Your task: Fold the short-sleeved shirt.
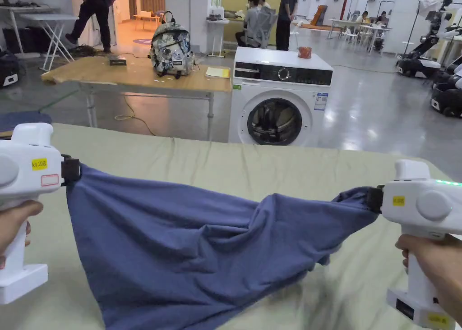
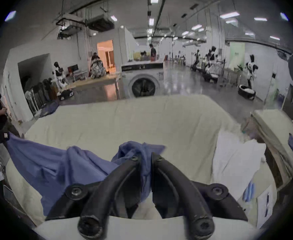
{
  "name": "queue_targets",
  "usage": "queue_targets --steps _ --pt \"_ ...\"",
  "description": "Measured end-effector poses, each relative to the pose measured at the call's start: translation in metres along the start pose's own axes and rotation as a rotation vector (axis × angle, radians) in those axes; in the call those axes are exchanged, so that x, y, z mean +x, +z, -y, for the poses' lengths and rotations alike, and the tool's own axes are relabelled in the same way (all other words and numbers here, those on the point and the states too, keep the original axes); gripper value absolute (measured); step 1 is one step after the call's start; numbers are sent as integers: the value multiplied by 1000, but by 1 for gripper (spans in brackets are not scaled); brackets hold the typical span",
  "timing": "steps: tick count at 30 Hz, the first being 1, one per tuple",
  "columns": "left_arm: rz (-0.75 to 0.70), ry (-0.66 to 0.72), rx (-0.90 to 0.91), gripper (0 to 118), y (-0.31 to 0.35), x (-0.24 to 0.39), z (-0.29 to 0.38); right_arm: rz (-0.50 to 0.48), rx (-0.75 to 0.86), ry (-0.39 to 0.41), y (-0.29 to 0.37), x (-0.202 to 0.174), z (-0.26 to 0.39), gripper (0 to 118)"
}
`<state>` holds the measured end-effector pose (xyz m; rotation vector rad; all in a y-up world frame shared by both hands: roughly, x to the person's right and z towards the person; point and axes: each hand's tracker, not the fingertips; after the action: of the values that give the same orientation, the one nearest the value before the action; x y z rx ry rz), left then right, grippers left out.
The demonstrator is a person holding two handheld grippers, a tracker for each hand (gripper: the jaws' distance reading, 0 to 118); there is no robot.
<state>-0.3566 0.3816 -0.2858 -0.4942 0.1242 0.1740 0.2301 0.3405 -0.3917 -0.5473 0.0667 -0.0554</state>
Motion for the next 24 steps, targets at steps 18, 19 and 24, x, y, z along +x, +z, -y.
queue_targets --steps 18,19,24 --pt "-66 -27 139 0 -11 -12 -140 75 245 -1 18 -24 -147 8" --pt "-67 -23 141 0 -13 -13 -142 76 248 1 14 -25 -150 8" --pt "-70 -28 138 0 -22 -12 -131 72 241 16 -4 -27 -143 8"
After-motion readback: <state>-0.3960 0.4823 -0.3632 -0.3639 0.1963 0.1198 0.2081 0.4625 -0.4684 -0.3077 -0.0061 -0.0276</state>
